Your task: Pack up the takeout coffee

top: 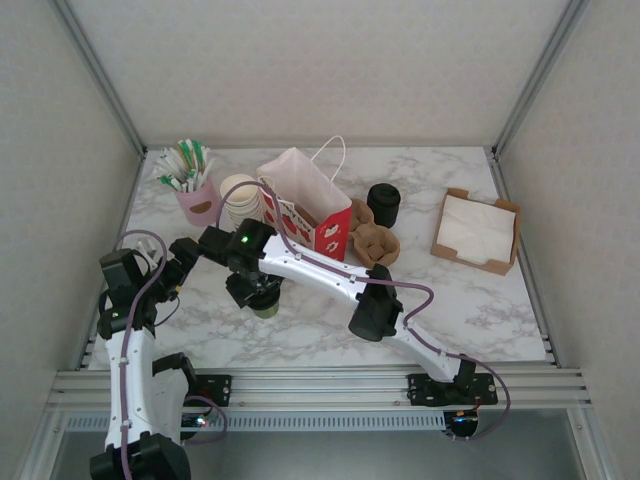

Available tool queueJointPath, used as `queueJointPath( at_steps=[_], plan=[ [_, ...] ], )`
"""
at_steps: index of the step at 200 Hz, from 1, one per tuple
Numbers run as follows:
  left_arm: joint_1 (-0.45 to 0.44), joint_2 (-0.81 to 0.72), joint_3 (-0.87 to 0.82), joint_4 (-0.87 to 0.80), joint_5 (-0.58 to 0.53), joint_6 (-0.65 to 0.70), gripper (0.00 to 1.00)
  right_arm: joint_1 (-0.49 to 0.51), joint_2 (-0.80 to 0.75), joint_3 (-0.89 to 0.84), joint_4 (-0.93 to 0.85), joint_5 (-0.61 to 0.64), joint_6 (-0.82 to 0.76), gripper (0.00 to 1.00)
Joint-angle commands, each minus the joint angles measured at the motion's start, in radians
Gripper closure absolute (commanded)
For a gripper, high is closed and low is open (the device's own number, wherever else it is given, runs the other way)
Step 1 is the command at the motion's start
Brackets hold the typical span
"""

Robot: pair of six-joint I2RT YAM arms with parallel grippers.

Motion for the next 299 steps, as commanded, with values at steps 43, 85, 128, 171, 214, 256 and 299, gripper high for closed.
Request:
queueJointPath(
  at_steps=[43, 85, 128, 171, 214, 256, 299],
  plan=[
    [-0.001, -0.063, 0.012, 0.037, 0.016, 0.017, 0.0, 0.02, -0.221, -0.232, 0.067, -0.014, 0.045, 0.25],
    [-0.086, -0.014, 0.19, 0.023, -0.107, 0.026, 0.0, 0.023, -0.43, -0.504, 0.162, -0.039, 0.087, 0.26],
    [-0.329, 0.195, 0.461, 0.083, -0.295, 0.001, 0.01, 0.025, -0.655, -0.725, 0.227, -0.048, 0.127, 0.25],
    [-0.556, 0.555, 0.886, 0.041, -0.436, 0.079, 0.13, 0.022, -0.816, -0.834, 0.216, -0.024, 0.155, 0.25],
    [-0.581, 1.002, 1.368, -0.122, -0.41, 0.174, 0.37, 0.009, -0.944, -0.876, 0.184, 0.022, 0.173, 0.25],
    [-0.59, 1.41, 1.824, -0.357, -0.43, 0.258, 0.54, -0.012, -1.024, -0.848, 0.151, 0.06, 0.168, 0.25],
    [-0.616, 1.617, 1.994, -0.477, -0.442, 0.33, 0.63, -0.025, -1.021, -0.739, 0.098, 0.105, 0.147, 0.25]
  ],
)
